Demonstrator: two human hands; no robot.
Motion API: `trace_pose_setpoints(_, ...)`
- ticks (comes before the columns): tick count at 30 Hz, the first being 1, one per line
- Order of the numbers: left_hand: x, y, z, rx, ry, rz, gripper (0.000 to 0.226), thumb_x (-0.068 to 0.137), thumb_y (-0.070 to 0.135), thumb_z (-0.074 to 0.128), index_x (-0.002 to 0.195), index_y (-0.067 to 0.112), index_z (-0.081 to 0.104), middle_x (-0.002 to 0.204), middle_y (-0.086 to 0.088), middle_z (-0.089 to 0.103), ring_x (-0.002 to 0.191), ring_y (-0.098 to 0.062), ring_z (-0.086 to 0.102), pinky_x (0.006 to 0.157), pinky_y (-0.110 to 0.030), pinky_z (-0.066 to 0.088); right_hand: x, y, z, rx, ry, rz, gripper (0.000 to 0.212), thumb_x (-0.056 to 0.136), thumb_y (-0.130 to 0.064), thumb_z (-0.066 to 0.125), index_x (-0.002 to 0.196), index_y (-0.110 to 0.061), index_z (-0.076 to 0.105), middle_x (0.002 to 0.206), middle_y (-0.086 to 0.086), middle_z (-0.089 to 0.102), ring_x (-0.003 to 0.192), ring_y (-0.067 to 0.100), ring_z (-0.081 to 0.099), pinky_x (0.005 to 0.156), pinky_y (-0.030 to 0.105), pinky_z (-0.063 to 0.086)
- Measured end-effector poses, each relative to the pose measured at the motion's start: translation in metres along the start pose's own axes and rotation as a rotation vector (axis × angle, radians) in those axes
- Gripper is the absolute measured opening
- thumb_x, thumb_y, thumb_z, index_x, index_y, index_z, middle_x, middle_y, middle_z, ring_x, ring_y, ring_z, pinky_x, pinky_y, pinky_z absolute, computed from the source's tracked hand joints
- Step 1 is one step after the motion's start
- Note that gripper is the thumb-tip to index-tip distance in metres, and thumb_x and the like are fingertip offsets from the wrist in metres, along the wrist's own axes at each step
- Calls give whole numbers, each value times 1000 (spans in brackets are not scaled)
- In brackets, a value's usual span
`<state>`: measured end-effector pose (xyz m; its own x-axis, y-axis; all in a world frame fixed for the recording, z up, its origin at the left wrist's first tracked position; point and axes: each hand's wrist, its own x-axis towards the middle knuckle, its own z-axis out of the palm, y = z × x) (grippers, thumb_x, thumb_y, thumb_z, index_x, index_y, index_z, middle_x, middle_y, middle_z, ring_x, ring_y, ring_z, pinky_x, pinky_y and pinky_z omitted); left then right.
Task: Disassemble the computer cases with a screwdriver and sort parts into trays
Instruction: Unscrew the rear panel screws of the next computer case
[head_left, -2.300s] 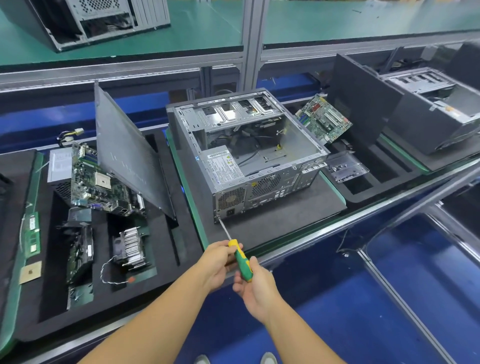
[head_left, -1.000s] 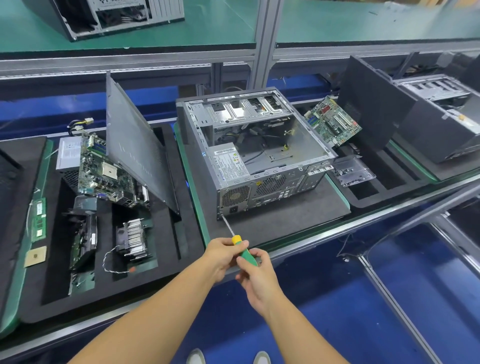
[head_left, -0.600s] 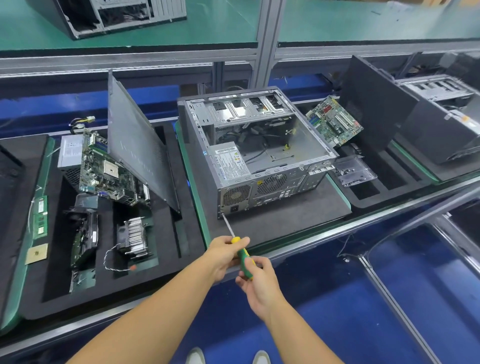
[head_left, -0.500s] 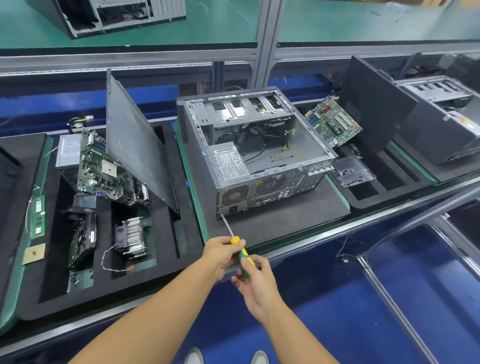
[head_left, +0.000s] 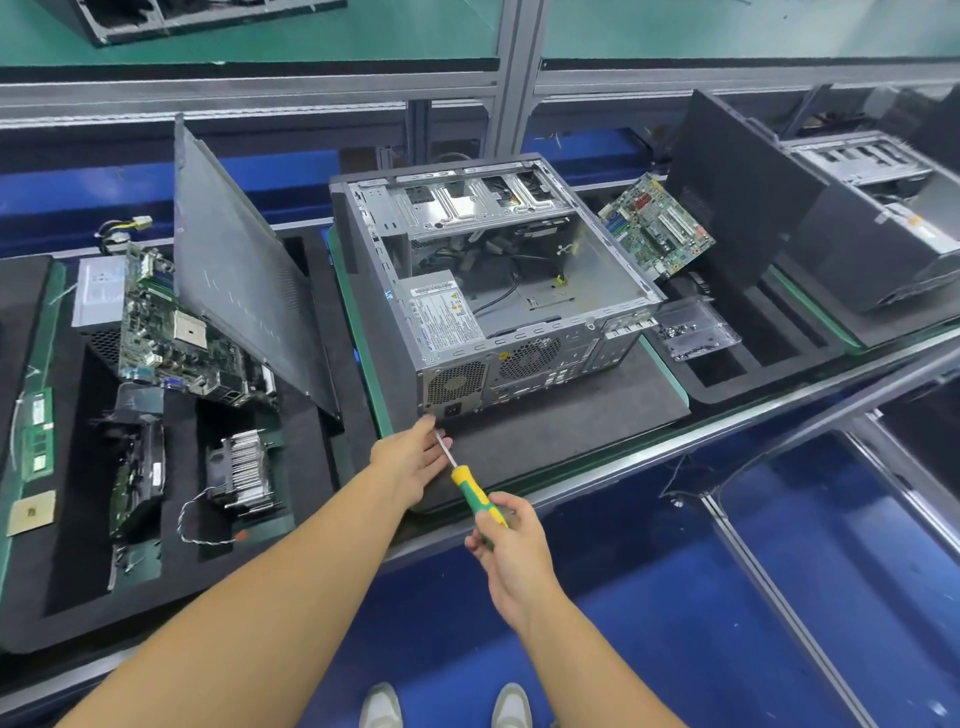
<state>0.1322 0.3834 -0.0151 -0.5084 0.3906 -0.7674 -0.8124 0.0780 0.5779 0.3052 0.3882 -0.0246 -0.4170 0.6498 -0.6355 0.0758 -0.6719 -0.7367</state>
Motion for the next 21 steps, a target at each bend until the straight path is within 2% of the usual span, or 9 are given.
trace_pose_setpoints(5, 9, -6, 5, -56, 38, 0, 19, 95, 15, 67, 107, 3, 61, 98, -13, 72, 83, -22, 72, 68, -34, 58, 0, 1, -1, -5, 17, -5, 27, 94, 0, 63, 114, -17, 61, 117, 16, 61, 63, 11, 62, 74, 29, 58)
trace_pose_setpoints(9, 9, -8, 4, -74, -11, 16, 5, 99, 10, 58, 99, 5, 57, 95, -12, 68, 88, -24, 70, 71, -34, 56, 0, -1, -5, -24, 19, -14, 26, 93, 0, 63, 114, -17, 62, 113, 15, 62, 65, 12, 62, 73, 29, 58)
trace_pose_setpoints(13, 6, -7, 6, -41, -35, 10, 10, 104, 8, 44, 99, 6, 52, 88, -12, 62, 81, -24, 66, 72, -34, 55, 0, -2, -12, -29, 35, -54, 16, 95, -3, 60, 107, -13, 64, 103, 13, 62, 66, 16, 56, 64, 30, 54)
trace_pose_setpoints(17, 2, -10, 5, 142, 22, 73, 19, 99, 8, 35, 86, 11, 48, 75, -9, 56, 65, -22, 59, 60, -33, 52, 1, -17, -30, 18, 74, -125, 12, 87, -12, 59, 78, -18, 64, 73, 9, 56, 54, 16, 47, 47, 31, 40)
trace_pose_setpoints(19, -1, -14, 5, 297, 35, 110, 23, 97, 12, 35, 80, 11, 51, 66, -7, 54, 56, -21, 53, 51, -31, 50, 3, -31, -42, 116, 98, -161, 8, 85, -13, 58, 78, -16, 61, 69, 11, 51, 53, 18, 44, 43, 30, 36)
trace_pose_setpoints(21, -5, -19, 10, 446, -24, 147, 27, 95, 14, 38, 75, 10, 56, 56, -4, 54, 48, -20, 50, 46, -28, 46, 10, -49, -53, 217, 147, -199, 9, 89, -9, 55, 80, -12, 56, 67, 12, 48, 51, 18, 44, 43, 30, 34)
